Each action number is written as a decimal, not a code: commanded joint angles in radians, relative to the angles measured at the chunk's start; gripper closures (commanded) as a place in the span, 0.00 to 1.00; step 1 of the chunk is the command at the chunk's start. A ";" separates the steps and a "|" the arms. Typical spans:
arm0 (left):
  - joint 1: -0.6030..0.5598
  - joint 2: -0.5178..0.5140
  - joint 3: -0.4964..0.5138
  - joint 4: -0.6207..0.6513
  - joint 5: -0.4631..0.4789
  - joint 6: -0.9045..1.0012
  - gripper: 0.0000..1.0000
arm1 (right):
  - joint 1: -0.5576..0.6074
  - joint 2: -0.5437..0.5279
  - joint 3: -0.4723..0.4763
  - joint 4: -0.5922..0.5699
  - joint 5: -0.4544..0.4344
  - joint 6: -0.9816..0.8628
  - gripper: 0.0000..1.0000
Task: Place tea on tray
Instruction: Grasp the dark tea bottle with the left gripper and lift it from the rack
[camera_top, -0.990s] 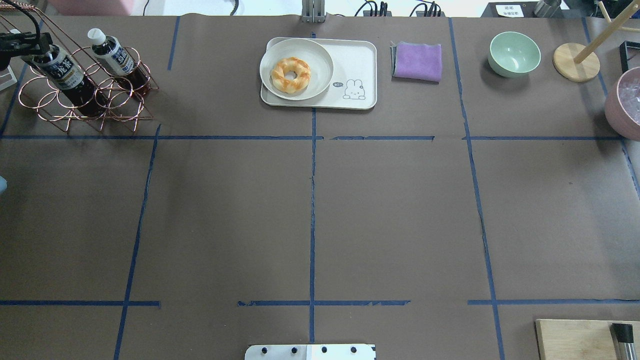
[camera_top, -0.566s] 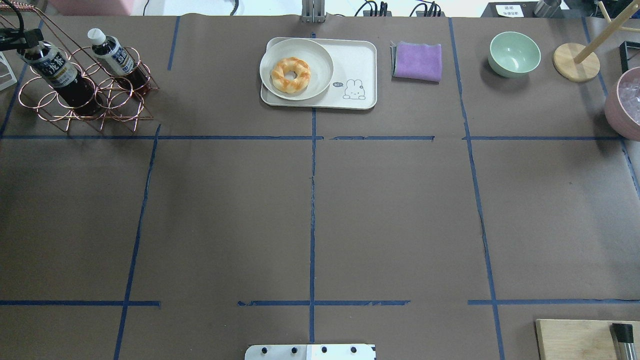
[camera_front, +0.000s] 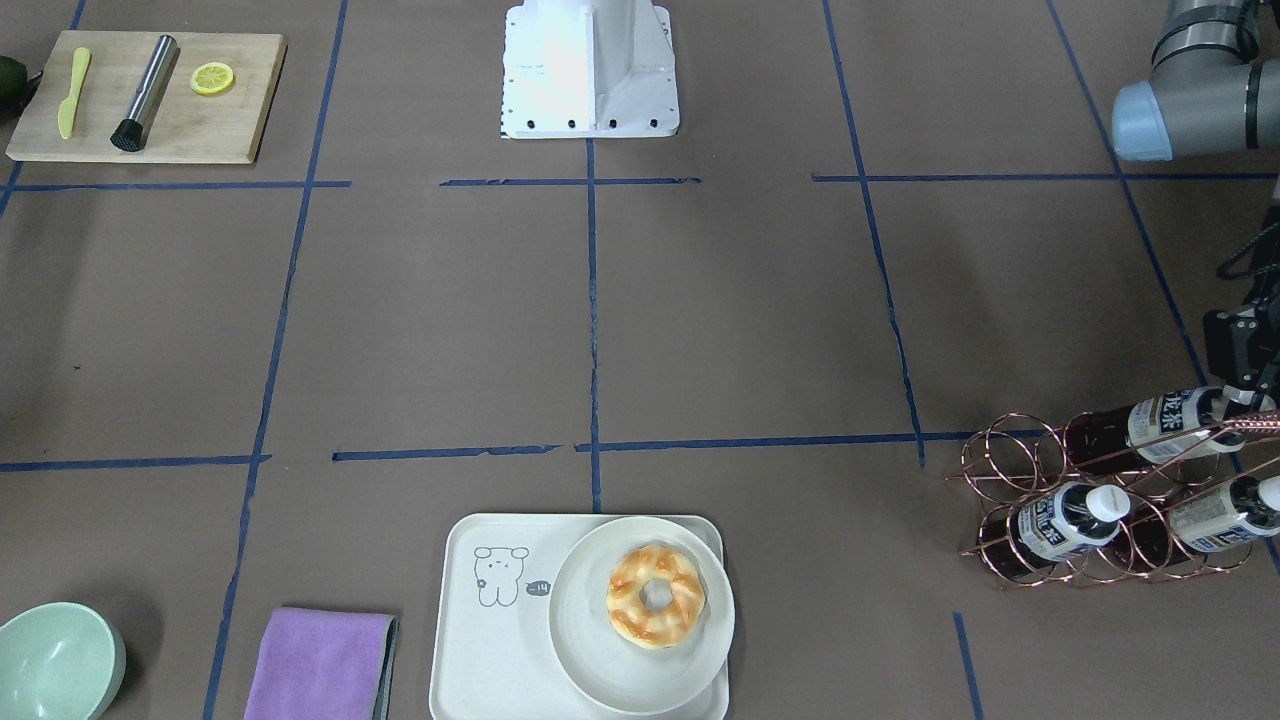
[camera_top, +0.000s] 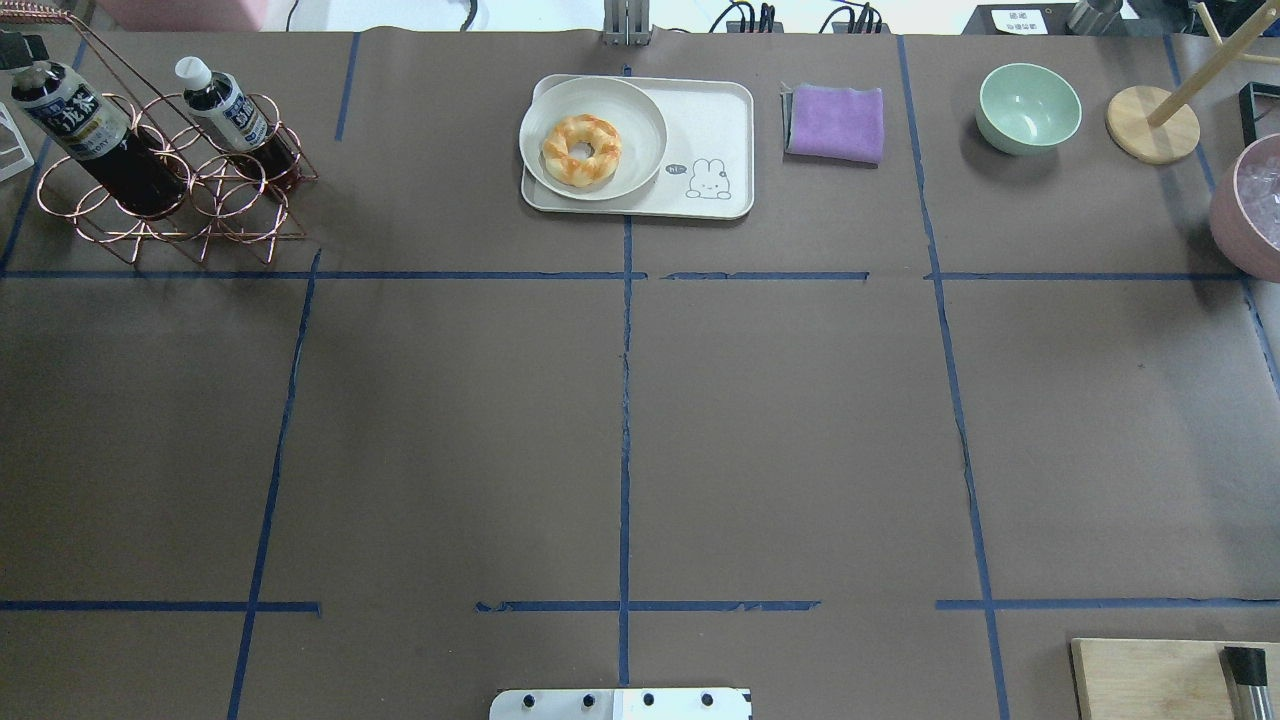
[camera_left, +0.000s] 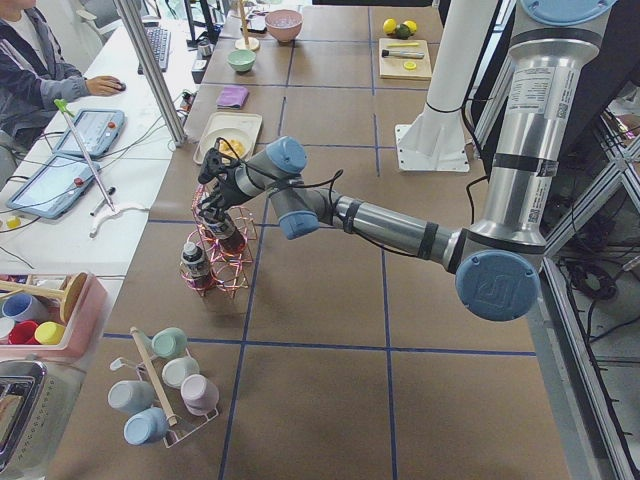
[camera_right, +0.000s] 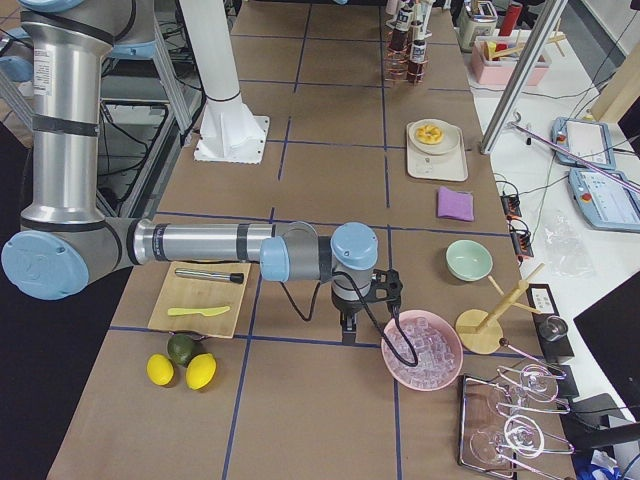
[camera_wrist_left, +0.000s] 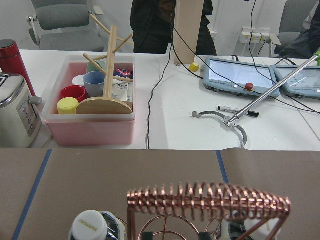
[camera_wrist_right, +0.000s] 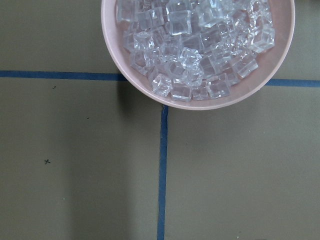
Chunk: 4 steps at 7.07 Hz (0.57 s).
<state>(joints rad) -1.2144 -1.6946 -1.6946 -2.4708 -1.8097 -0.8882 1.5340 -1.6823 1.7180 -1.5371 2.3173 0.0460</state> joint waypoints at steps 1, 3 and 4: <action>-0.042 0.001 -0.020 0.004 -0.075 0.000 0.97 | 0.000 -0.002 0.002 0.000 0.000 0.000 0.00; -0.101 0.003 -0.060 0.004 -0.163 -0.002 0.99 | 0.000 -0.002 0.002 0.000 0.000 0.000 0.00; -0.099 0.035 -0.120 0.004 -0.149 0.000 0.99 | 0.000 -0.002 0.002 0.000 0.000 0.000 0.00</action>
<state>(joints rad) -1.3030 -1.6841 -1.7589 -2.4668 -1.9511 -0.8888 1.5340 -1.6842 1.7195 -1.5371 2.3179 0.0460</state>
